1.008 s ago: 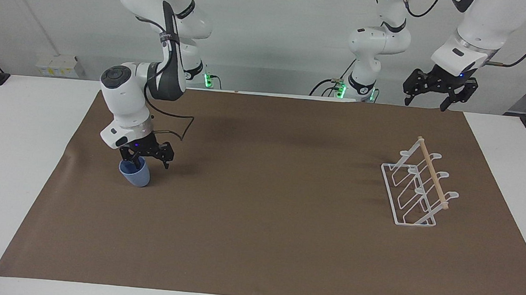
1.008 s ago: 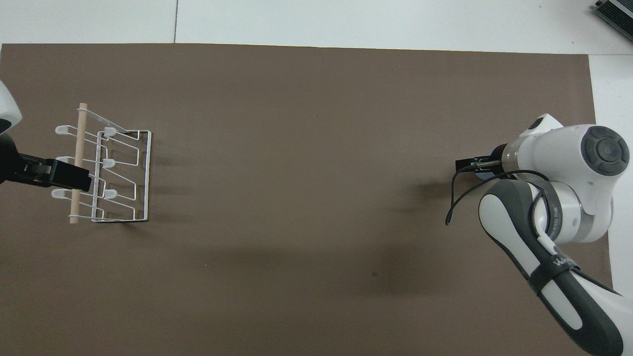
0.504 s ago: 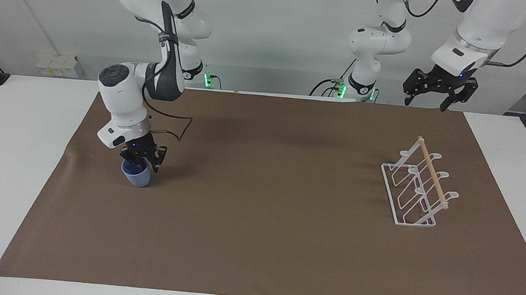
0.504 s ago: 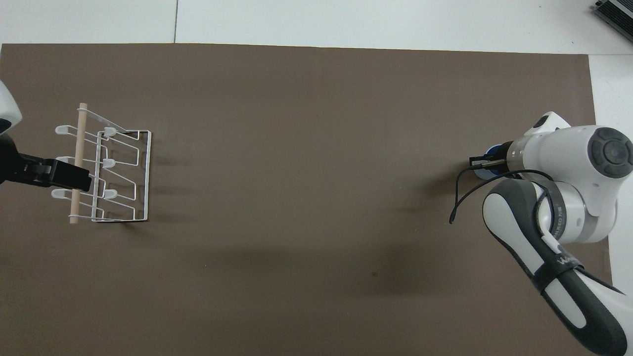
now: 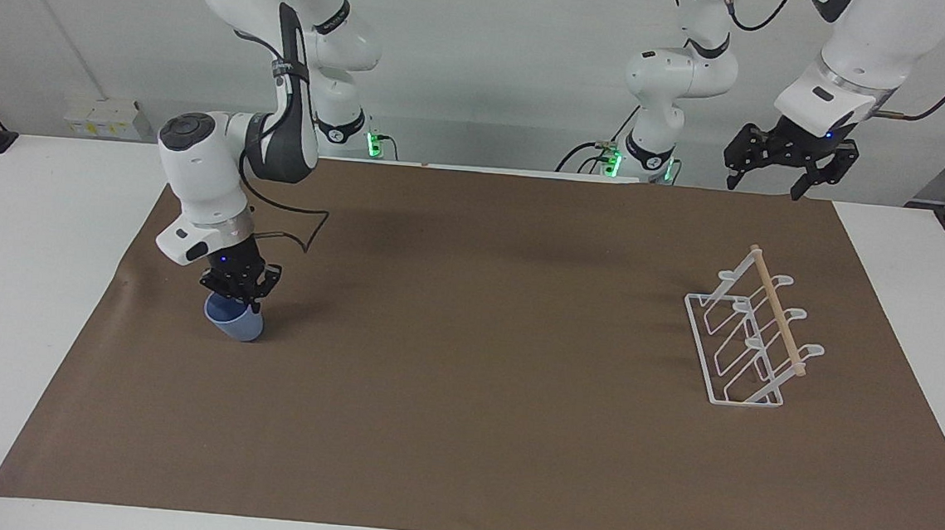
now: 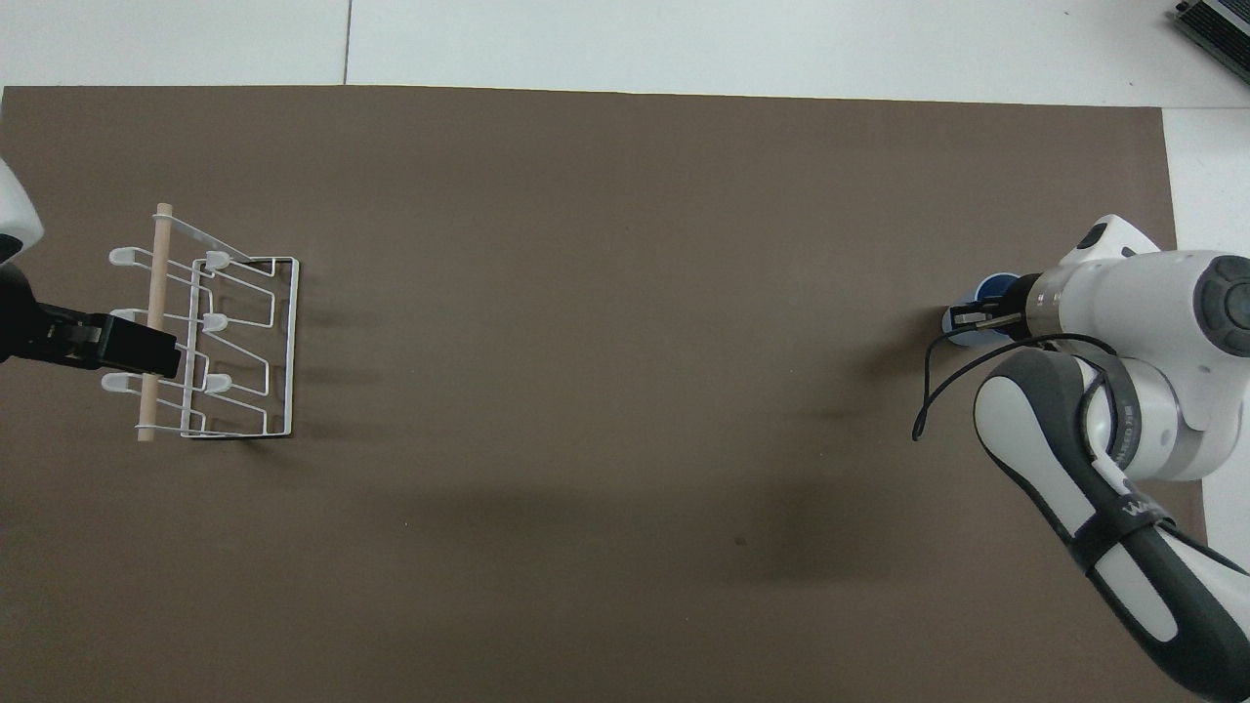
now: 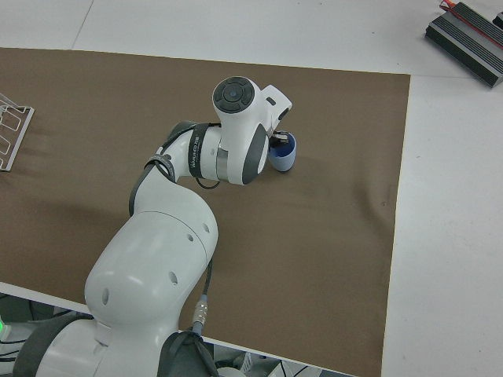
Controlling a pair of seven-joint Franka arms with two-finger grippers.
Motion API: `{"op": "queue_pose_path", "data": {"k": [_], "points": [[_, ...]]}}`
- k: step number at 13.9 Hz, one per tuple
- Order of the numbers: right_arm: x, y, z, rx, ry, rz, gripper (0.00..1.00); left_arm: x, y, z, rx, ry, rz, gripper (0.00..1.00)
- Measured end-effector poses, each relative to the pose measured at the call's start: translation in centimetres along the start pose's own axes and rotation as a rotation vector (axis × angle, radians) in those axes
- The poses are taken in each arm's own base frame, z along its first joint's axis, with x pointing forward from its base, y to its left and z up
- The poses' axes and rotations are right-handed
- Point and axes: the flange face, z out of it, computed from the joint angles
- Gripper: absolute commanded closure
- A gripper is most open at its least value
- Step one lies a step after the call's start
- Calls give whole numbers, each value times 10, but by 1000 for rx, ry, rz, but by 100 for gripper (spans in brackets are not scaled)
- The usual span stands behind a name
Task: Hang cup on cup holder
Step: 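Lift the blue cup with the right gripper off the table, then carry the cup with the right gripper while the left gripper reaches toward it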
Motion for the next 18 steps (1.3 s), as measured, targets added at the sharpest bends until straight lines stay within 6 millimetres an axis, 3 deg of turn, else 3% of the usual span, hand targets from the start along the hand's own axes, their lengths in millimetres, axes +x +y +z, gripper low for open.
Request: {"op": "queue_pose_path", "data": {"k": [3,6,10,13,14,16,18], "points": [[5,-5,-4,2,6,-10,100,0,0,0,0,0,0,0],[25,-11,-35,13,-19,-25,100,0,0,0,0,0,0,0],[59,-49,-132,33,6,-89,100,0,0,0,0,0,0,0],[58,-75,-209,120,70,-81,100,0,0,0,0,0,0,0],[55,-82,-223,164,85,-70,100,0,0,0,0,0,0,0],[54,-97,-230,220,96,-68,100,0,0,0,0,0,0,0],[55,-126,-226,245,86,-104,100,0,0,0,0,-1,1,0]]}}
